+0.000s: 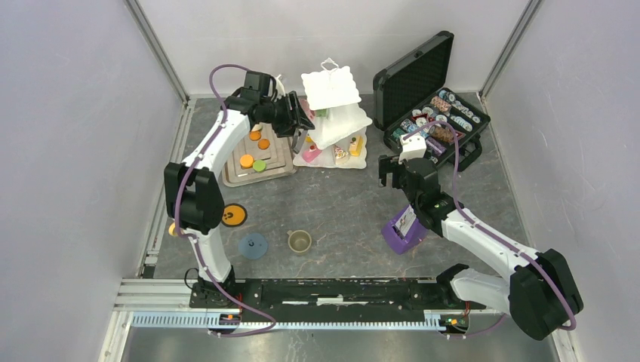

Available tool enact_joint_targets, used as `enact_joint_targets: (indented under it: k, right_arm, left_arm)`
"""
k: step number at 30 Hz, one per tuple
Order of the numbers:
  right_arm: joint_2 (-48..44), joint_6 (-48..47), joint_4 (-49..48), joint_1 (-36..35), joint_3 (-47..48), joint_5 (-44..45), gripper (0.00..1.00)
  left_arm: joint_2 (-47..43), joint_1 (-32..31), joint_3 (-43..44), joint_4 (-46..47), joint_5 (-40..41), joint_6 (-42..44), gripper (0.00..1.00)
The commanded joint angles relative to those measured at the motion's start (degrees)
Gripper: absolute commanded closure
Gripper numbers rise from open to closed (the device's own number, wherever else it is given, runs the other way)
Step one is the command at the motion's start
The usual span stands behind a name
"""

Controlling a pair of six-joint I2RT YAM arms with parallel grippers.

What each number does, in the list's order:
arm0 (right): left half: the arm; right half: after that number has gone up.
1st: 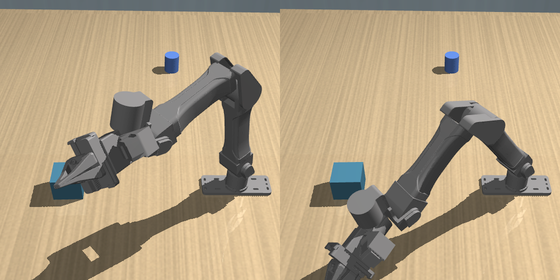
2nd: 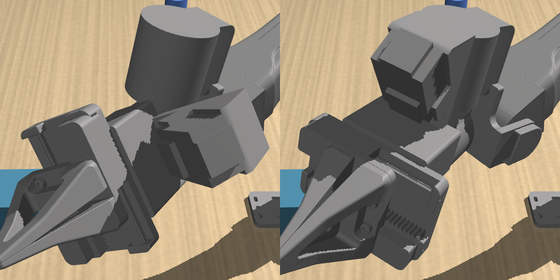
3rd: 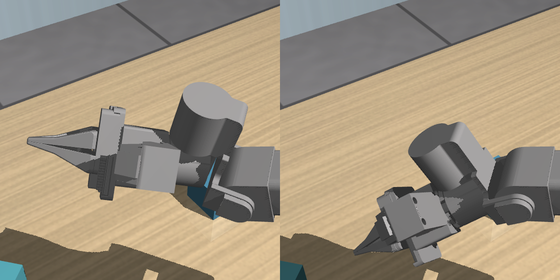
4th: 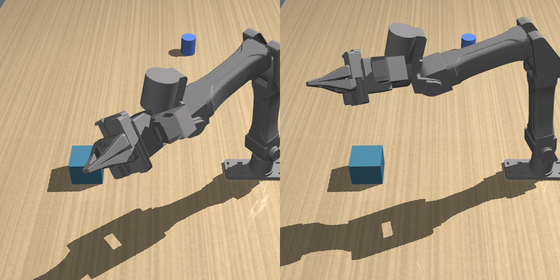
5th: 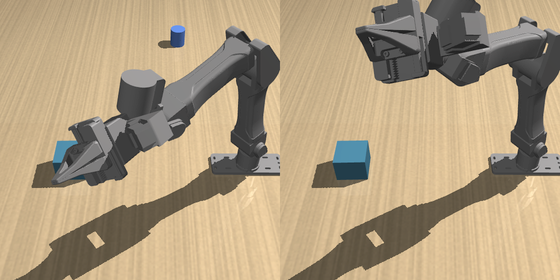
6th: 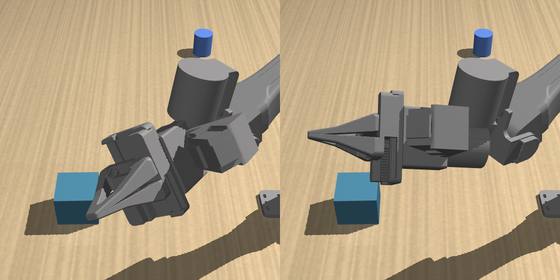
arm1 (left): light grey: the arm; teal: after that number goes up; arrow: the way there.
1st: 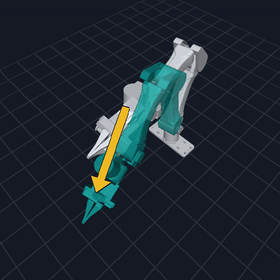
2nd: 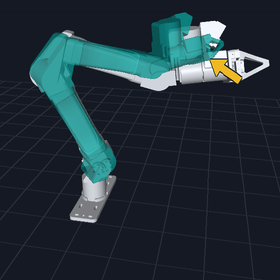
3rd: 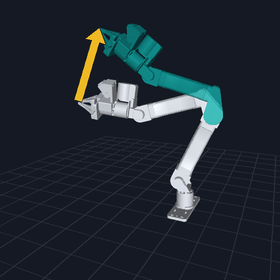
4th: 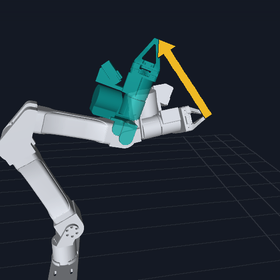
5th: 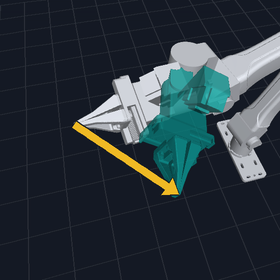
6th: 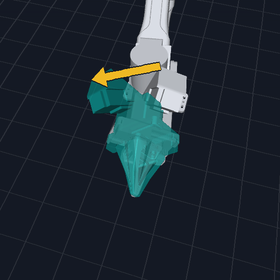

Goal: Serve the afternoon tea

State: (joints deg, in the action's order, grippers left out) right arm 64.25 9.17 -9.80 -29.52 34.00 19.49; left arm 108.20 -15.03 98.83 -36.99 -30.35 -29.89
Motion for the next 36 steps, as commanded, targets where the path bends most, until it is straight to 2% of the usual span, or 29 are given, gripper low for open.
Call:
enact_joint_targets:
  k: [1, 8, 11, 20, 23, 36]
  right_arm:
    - [0.07, 0.03, -1.57, -0.25, 1.34, -0.2, 0.02]
    - [-0.26, 0.06, -1.35, -0.2, 1.42, -0.25, 0.02]
    - [-0.36, 0.04, -1.36, -0.17, 1.42, -0.41, 0.02]
    - [-0.7, 0.31, -1.4, -0.22, 1.49, -0.97, 0.02]
    - [-0.76, 0.39, -1.45, -0.24, 1.42, -1.24, 0.02]
    - [-0.8, -0.14, -0.83, -0.26, 1.77, -0.3, 0.02]
  left_arm:
    - [-3.05, -0.09, 2.43, -0.2, 1.27, 1.5, 0.37]
    - [-7.22, 0.98, 1.78, -4.48, 6.25, 4.92, 0.4]
    - [-11.0, 2.63, -0.99, -5.82, 7.61, 6.42, 0.41]
    - [-19.82, 11.58, -8.21, -10.82, 15.33, 12.21, 0.38]
    - [-17.85, 14.75, -8.15, -11.43, 14.98, 11.71, 0.36]
    - [1.7, 16.68, 3.63, -11.24, 20.95, 12.15, 0.33]
